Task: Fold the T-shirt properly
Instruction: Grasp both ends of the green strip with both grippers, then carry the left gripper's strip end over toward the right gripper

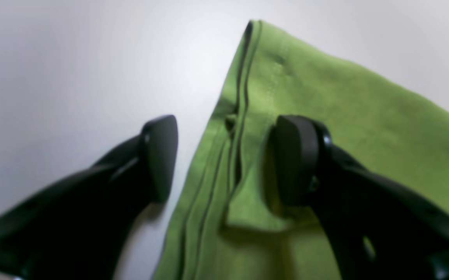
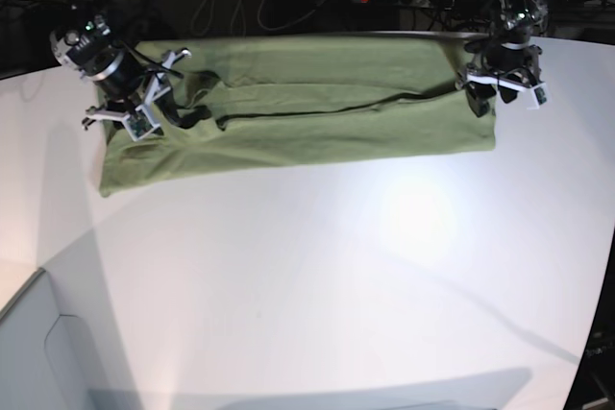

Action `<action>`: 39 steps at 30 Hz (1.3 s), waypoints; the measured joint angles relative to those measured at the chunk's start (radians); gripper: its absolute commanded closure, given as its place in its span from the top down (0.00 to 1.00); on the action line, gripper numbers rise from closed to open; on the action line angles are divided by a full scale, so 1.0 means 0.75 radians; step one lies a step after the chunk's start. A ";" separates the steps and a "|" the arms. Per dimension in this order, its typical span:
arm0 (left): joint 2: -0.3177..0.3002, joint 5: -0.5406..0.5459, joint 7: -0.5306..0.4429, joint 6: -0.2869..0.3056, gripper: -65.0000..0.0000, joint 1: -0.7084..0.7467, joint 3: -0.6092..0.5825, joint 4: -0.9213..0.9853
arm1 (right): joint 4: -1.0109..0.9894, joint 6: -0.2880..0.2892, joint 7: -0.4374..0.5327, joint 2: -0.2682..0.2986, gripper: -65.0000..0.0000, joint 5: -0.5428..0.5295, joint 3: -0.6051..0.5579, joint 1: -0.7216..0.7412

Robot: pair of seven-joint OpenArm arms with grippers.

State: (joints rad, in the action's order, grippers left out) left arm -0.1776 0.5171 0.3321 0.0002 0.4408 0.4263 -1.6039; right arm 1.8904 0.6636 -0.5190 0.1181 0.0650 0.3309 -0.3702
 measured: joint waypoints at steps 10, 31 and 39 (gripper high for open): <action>0.000 0.015 -0.039 0.002 0.14 -0.004 0.001 0.047 | 0.000 -0.001 0.004 -0.004 0.24 0.003 0.036 0.013; 0.004 -0.002 0.011 -0.011 0.00 0.034 0.002 -0.174 | -0.377 -0.003 0.046 -0.002 0.23 -0.023 0.036 0.106; 0.061 0.000 0.011 -0.020 0.00 0.033 -0.003 -0.376 | -0.444 -0.003 0.071 0.001 0.23 -0.043 0.037 0.153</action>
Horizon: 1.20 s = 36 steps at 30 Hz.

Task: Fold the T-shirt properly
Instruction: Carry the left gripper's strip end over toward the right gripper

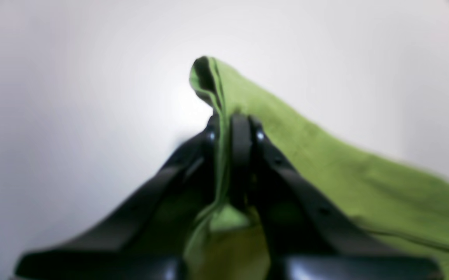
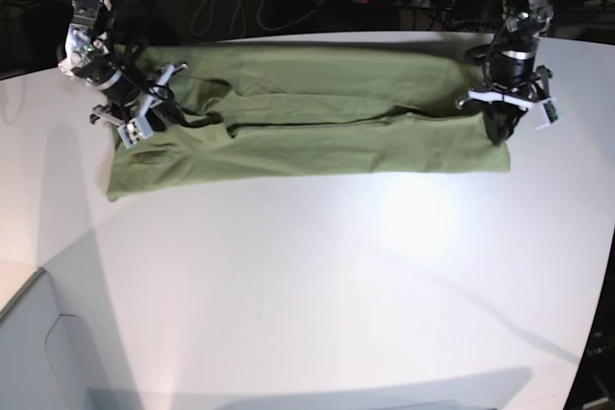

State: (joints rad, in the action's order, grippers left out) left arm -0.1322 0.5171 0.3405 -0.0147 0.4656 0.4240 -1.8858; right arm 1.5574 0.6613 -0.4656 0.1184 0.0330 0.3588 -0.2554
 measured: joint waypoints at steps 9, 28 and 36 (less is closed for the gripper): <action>0.061 -0.072 0.084 -0.001 0.00 -0.023 -0.288 -0.063 | -0.013 0.000 -0.012 -0.001 0.23 0.014 -0.009 0.033; 0.287 -0.525 0.091 -0.003 0.00 -0.253 -0.964 0.223 | -0.012 0.000 -0.007 0.000 0.23 0.011 -0.011 0.028; 0.316 -0.521 0.090 -0.002 0.00 -0.305 -0.993 0.266 | -0.012 0.000 -0.008 0.000 0.23 0.012 -0.011 0.028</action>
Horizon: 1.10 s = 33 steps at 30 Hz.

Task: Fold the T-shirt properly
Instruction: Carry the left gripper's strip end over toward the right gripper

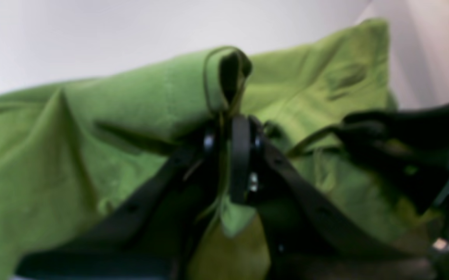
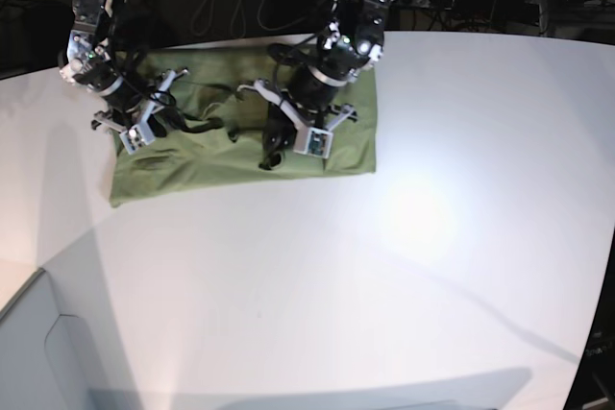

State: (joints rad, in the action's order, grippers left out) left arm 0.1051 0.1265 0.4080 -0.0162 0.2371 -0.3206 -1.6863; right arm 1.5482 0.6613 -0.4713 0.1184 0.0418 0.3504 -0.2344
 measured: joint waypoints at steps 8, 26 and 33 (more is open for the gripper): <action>0.034 -0.001 0.006 -0.002 0.00 -0.040 -0.005 0.000 | 0.000 0.000 0.000 0.000 0.23 -0.001 0.000 0.000; 0.022 -0.001 0.011 -0.003 0.47 -0.057 -0.083 0.055 | 0.000 -0.001 0.001 0.000 0.23 -0.002 0.000 -0.002; -0.042 0.008 0.002 0.006 0.49 0.069 -0.084 -0.234 | 0.000 0.000 -0.001 0.001 0.23 -0.002 0.000 0.005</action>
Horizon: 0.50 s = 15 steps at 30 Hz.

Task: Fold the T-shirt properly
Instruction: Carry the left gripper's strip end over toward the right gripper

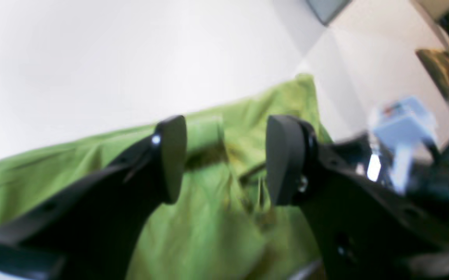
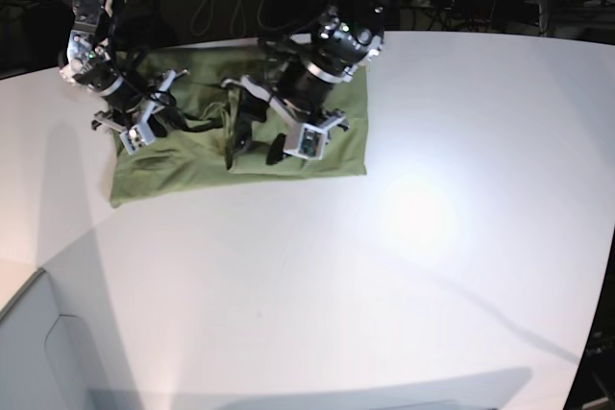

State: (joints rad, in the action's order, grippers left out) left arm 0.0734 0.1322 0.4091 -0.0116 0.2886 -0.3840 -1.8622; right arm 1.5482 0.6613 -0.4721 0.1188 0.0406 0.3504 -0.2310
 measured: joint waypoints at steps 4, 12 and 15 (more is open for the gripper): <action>-0.093 -0.002 0.004 -0.007 0.49 0.021 0.007 0.026 | 0.000 0.000 -0.003 -0.002 0.24 0.004 0.000 0.001; -0.091 0.145 0.010 -0.004 0.49 -0.013 -0.003 0.232 | 0.002 0.000 -0.005 -0.004 0.24 0.004 0.000 0.001; -0.091 0.198 0.009 -0.006 0.49 -0.094 -0.004 0.262 | 0.001 0.000 -0.004 -0.004 0.24 0.004 0.000 0.001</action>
State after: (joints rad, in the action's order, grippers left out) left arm 0.0055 0.2806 0.4156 -0.0158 0.2180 -0.3866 -1.6657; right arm 1.5490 0.6613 -0.4747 0.1162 0.0437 0.3504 -0.2306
